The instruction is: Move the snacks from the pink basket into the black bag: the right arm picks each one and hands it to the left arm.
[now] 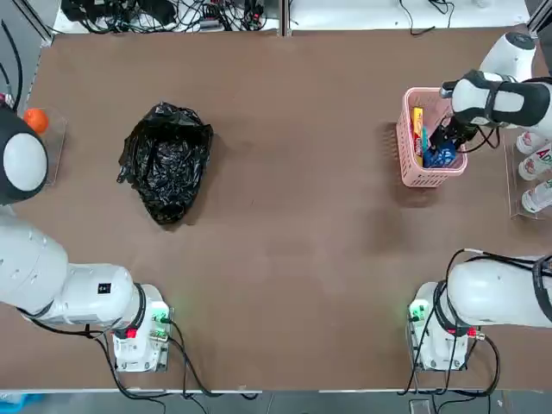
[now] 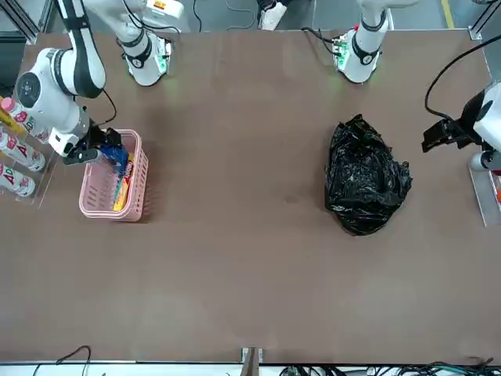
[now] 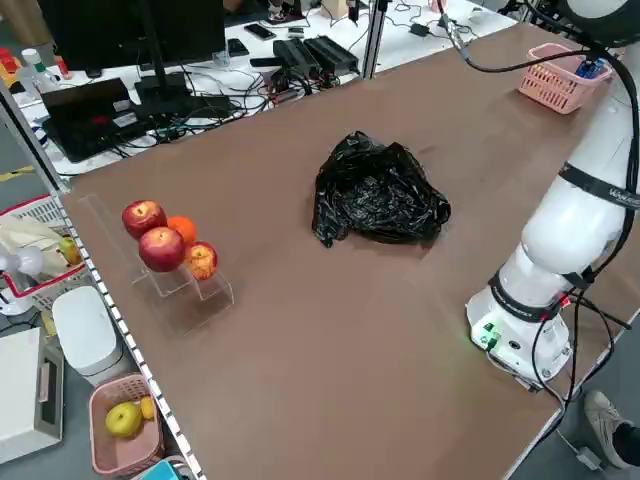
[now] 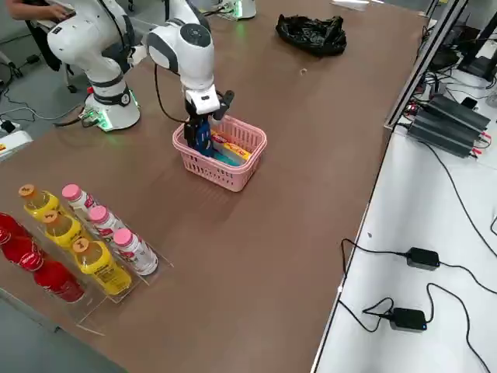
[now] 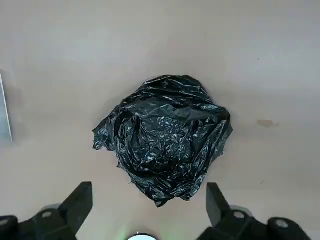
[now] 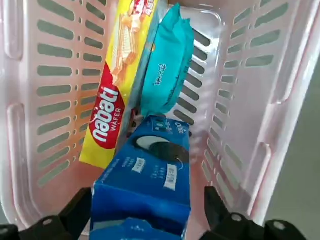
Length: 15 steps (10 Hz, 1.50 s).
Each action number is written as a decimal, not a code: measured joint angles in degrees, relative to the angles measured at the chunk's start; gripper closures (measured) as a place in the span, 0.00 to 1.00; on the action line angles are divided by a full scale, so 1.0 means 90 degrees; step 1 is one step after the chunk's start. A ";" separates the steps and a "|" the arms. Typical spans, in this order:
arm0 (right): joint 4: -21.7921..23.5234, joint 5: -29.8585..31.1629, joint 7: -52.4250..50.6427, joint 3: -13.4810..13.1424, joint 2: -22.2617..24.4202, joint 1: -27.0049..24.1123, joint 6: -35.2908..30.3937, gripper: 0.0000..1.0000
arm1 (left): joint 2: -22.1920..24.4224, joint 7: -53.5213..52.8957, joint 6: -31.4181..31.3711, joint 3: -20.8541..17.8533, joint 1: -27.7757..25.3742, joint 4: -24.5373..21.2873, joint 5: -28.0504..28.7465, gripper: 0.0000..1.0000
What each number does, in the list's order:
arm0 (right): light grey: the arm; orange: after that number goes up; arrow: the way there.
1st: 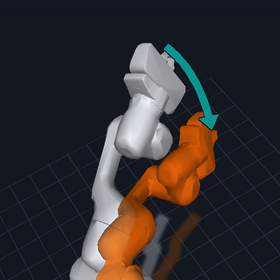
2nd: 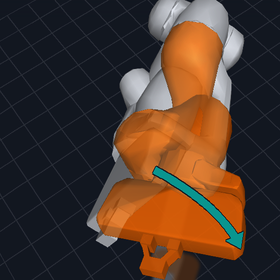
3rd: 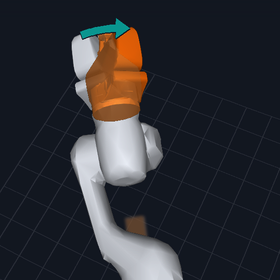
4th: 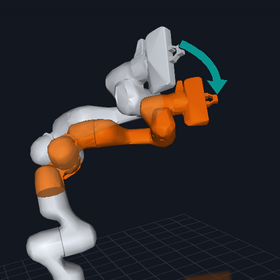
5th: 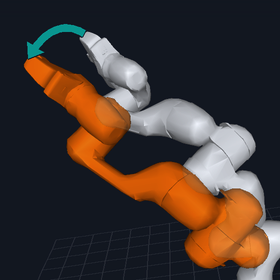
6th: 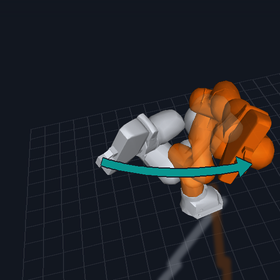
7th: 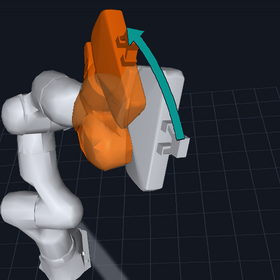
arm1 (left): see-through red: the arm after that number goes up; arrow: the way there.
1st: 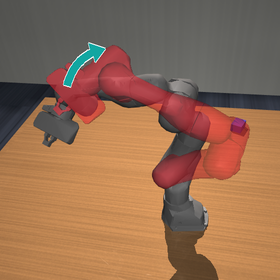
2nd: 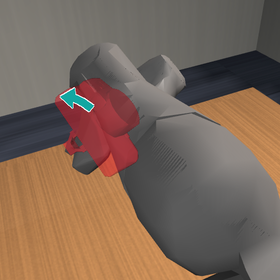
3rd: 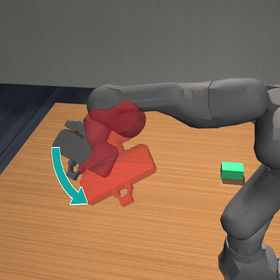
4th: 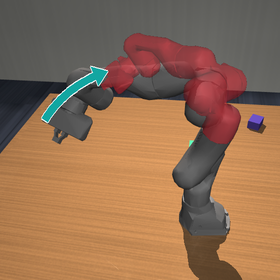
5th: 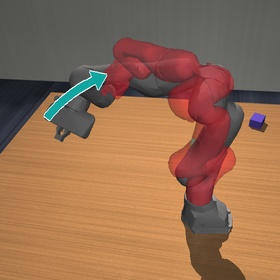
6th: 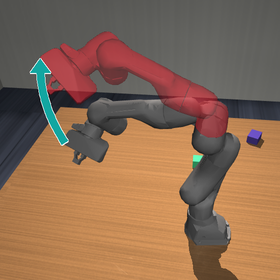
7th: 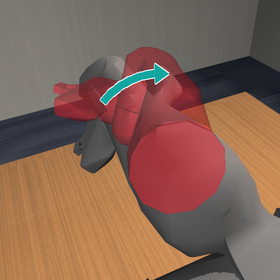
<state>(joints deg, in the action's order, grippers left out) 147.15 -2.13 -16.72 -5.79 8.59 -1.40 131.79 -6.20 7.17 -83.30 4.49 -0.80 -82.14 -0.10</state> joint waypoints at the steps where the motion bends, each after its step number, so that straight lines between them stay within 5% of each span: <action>1: 0.0034 -0.0016 0.0000 0.0003 0.0000 0.0017 0.0026 0.04 | 0.0000 -0.0209 0.0003 0.0000 0.0000 -0.0001 0.0000 0.00; 5: 0.0061 -0.0024 0.0000 0.0007 0.0000 0.0048 0.0047 0.14 | 0.0000 -0.0430 0.0009 -0.0007 -0.0003 -0.0003 -0.0145 0.00; 10: 0.0060 -0.0024 -0.0001 0.0006 0.0001 0.0048 0.0068 0.41 | 0.0000 -0.0430 0.0008 -0.0013 -0.0012 -0.0003 -0.0158 0.00; 15: 0.0058 -0.0025 -0.0002 0.0007 0.0016 0.0049 0.0061 0.48 | -0.0001 -0.0420 0.0008 -0.0015 -0.0015 -0.0003 -0.0158 0.00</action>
<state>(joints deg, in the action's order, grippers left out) 147.67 -2.35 -16.74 -5.73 8.73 -0.96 132.34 -6.21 3.39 -83.23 4.36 -0.93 -82.16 -1.53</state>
